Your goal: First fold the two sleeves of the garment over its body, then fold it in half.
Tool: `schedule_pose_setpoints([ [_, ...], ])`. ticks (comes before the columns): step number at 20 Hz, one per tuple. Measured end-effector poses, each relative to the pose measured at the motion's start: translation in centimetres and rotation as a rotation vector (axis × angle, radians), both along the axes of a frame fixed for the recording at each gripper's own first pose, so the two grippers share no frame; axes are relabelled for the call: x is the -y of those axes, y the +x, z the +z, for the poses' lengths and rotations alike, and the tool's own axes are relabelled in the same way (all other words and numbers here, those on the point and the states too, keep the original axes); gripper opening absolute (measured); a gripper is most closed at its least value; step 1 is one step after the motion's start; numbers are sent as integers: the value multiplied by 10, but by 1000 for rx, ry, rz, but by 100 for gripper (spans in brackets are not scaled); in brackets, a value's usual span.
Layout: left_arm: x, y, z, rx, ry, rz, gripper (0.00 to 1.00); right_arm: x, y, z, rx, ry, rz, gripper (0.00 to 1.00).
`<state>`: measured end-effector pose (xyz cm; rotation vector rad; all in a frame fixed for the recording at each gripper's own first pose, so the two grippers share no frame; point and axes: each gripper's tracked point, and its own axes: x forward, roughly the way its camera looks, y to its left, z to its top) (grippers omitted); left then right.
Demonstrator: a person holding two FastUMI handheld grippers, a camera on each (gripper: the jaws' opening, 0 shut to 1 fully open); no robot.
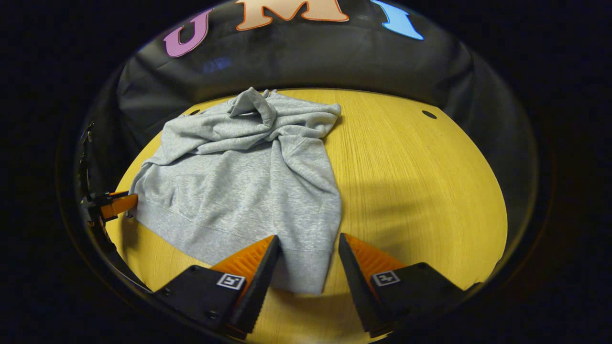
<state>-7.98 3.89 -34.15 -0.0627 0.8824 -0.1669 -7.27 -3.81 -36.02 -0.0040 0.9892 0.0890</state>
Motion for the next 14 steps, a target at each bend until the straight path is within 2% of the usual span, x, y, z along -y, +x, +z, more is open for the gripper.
schedule_pose_setpoints([
  [1,6,3,0,9,-16,-17,53,-4,0,-1,4,7,23,68],
  [3,11,8,3,30,-36,-28,24,-12,1,-1,-2,29,42,46],
  [4,13,11,1,33,-37,-32,17,-12,-1,-1,-16,40,25,34],
  [6,15,13,2,38,-45,-30,10,-14,1,1,-39,63,6,12],
  [7,16,13,3,43,-48,-25,7,-14,0,2,-57,68,-9,12],
  [8,16,14,3,44,-52,-21,0,-15,1,-1,-65,76,-13,6],
  [11,15,11,4,15,-74,-6,0,-15,-3,5,-89,110,-30,6],
  [14,13,4,4,-14,-67,-28,0,-16,-7,12,-103,144,-37,6],
])
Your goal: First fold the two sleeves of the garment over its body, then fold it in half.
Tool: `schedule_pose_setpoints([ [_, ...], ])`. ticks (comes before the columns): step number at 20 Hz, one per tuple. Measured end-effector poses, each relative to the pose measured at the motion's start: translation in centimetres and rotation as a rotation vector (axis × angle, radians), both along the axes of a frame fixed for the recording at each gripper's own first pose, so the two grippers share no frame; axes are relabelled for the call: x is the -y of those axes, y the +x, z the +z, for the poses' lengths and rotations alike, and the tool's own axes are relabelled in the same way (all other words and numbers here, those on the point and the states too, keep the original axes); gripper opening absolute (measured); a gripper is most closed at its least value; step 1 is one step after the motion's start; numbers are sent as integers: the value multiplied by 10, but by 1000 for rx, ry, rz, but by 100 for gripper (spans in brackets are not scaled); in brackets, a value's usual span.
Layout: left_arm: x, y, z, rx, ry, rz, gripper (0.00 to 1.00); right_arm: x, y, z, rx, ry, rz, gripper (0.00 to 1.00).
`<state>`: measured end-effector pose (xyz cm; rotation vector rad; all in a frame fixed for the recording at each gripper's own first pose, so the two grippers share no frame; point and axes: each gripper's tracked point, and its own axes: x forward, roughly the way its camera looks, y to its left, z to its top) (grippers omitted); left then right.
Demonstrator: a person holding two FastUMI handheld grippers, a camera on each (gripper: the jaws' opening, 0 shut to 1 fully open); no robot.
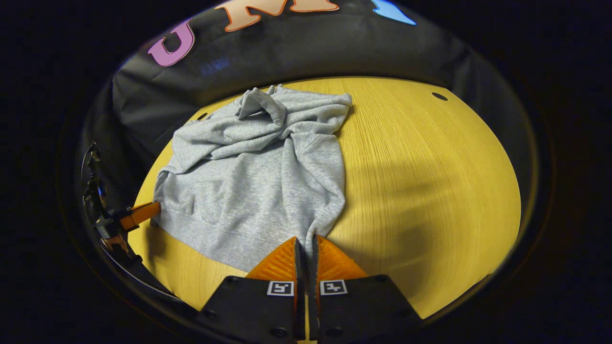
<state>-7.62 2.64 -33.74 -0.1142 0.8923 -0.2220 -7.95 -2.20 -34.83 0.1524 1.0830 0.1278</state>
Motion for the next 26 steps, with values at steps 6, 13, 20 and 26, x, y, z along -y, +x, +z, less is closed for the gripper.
schedule_pose_setpoints([
  [6,-3,-1,0,-51,-13,-8,0,-6,2,3,-52,27,54,6],
  [13,0,6,27,-54,-84,68,0,-10,19,37,-29,185,-44,5],
  [20,10,53,78,21,-118,54,0,-14,67,89,55,322,-112,6],
  [26,5,97,104,63,-150,85,0,-6,123,124,69,523,-273,5],
])
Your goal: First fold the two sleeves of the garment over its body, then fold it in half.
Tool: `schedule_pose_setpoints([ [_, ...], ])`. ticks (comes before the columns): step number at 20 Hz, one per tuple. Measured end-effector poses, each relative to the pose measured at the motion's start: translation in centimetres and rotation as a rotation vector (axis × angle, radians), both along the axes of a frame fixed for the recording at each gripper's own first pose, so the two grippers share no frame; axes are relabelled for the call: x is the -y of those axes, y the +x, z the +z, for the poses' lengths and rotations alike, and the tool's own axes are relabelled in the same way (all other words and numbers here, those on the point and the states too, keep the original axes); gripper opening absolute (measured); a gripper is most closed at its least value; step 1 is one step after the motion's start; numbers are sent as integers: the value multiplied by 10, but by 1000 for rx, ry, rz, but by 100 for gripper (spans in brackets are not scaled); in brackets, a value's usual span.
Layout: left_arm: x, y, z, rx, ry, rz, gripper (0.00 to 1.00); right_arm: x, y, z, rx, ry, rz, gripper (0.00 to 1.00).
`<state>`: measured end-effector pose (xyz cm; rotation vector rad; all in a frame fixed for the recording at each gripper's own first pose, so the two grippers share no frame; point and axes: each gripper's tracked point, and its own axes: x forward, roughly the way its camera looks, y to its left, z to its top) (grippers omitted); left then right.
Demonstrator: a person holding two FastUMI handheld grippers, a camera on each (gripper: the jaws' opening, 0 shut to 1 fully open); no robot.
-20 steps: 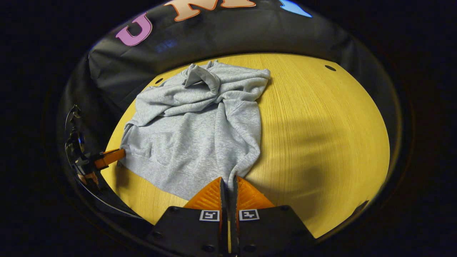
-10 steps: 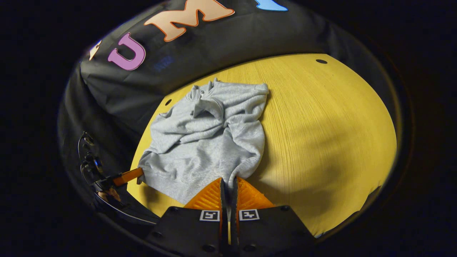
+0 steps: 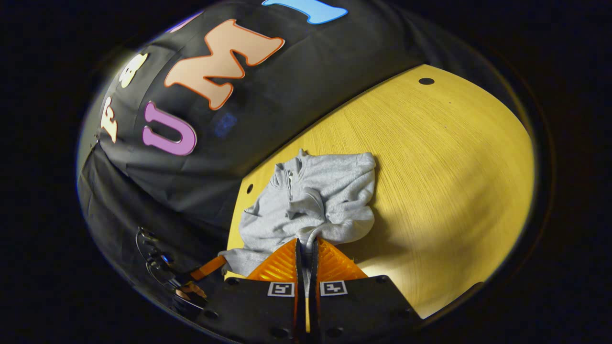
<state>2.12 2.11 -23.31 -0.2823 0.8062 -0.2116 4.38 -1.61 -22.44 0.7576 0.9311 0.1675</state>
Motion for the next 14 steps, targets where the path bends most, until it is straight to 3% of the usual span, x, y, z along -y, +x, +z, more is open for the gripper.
schedule_pose_setpoints([
  [3,-6,25,6,-4,-9,22,0,0,29,-2,-23,55,-50,5],
  [7,-6,47,-8,-94,-48,59,0,-4,62,-22,-90,109,-130,5],
  [13,-5,82,-40,-211,-127,147,0,5,90,-78,-162,29,-213,2],
  [14,-4,85,-48,-234,-135,158,0,3,92,-86,-174,23,-216,7],
])
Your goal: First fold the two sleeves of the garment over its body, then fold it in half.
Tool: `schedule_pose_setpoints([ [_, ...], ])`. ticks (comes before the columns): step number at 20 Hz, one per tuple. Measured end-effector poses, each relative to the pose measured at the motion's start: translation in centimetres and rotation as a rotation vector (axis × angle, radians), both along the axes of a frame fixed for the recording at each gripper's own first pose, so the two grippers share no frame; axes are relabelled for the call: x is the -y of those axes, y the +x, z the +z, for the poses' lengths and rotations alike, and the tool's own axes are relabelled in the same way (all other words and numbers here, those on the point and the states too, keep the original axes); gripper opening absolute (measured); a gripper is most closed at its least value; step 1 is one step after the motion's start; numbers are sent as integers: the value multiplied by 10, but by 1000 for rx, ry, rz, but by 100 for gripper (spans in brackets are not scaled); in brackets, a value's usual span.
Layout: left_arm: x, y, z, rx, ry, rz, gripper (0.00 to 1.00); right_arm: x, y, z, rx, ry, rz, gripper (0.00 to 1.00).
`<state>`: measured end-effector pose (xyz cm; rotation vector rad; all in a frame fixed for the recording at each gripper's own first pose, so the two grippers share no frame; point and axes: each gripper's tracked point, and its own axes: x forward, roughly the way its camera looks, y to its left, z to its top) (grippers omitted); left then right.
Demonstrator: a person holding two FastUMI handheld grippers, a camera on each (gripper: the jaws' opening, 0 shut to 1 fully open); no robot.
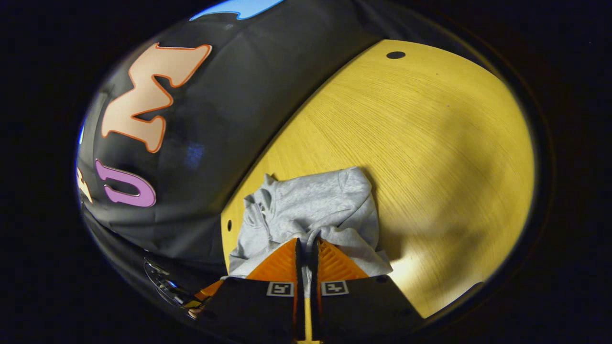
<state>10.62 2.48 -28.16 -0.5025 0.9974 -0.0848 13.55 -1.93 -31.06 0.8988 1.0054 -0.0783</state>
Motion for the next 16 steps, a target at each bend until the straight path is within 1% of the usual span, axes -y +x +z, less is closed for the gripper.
schedule_pose_setpoints([
  [3,1,6,-17,-58,3,50,1,-7,10,-11,-17,4,-16,7],
  [4,2,10,-17,-49,10,60,4,-10,16,-11,-4,0,-9,14],
  [5,4,18,-13,-20,9,66,6,-10,17,-5,20,-11,5,17],
  [6,4,28,-8,20,9,73,7,-14,21,2,56,-22,20,38],
  [8,5,40,14,121,13,84,27,-16,25,17,125,-47,44,79],
  [9,4,46,23,167,24,87,50,-16,26,19,148,-77,58,100],
  [10,1,50,31,205,51,88,74,-15,27,21,171,-110,69,92],
  [11,0,53,37,237,80,78,97,-12,27,27,200,-142,75,92],
  [12,-2,55,41,266,118,63,96,-9,30,35,235,-172,73,97],
  [14,-5,52,58,334,199,18,96,-1,27,53,298,-233,77,97],
  [16,-9,48,77,415,293,-33,96,11,22,76,375,-318,90,97],
])
